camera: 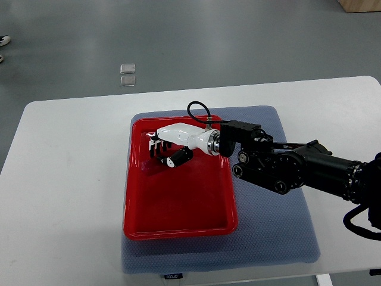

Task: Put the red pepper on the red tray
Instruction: 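Lower the pepper into the tray and open the right hand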

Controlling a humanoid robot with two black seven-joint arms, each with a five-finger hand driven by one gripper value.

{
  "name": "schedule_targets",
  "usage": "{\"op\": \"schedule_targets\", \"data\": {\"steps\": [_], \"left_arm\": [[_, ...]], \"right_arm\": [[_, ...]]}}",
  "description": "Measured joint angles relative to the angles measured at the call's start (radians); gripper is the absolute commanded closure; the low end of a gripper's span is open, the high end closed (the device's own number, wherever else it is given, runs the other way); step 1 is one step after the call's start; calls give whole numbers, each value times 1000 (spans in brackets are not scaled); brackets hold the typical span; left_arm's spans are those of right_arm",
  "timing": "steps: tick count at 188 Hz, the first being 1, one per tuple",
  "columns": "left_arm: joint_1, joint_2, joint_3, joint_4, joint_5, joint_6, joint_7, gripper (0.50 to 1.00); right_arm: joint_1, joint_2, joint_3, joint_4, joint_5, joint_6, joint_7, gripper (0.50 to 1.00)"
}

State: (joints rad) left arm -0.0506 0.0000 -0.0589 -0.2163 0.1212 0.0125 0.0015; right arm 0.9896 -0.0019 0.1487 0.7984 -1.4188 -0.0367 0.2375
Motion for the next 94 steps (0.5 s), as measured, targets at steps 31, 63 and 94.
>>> {"op": "schedule_targets", "data": {"steps": [31,63,94], "left_arm": [[0,0,1,0,0,0,0,500],[0,0,1,0,0,0,0,500],[0,0,1,0,0,0,0,500]], "right_arm": [[-4,0,0,-1,0,-2,0,751],[-1,-9,9,-1,3,-3,0,642],[41,-45,53,6,11,3,2,640]]}}
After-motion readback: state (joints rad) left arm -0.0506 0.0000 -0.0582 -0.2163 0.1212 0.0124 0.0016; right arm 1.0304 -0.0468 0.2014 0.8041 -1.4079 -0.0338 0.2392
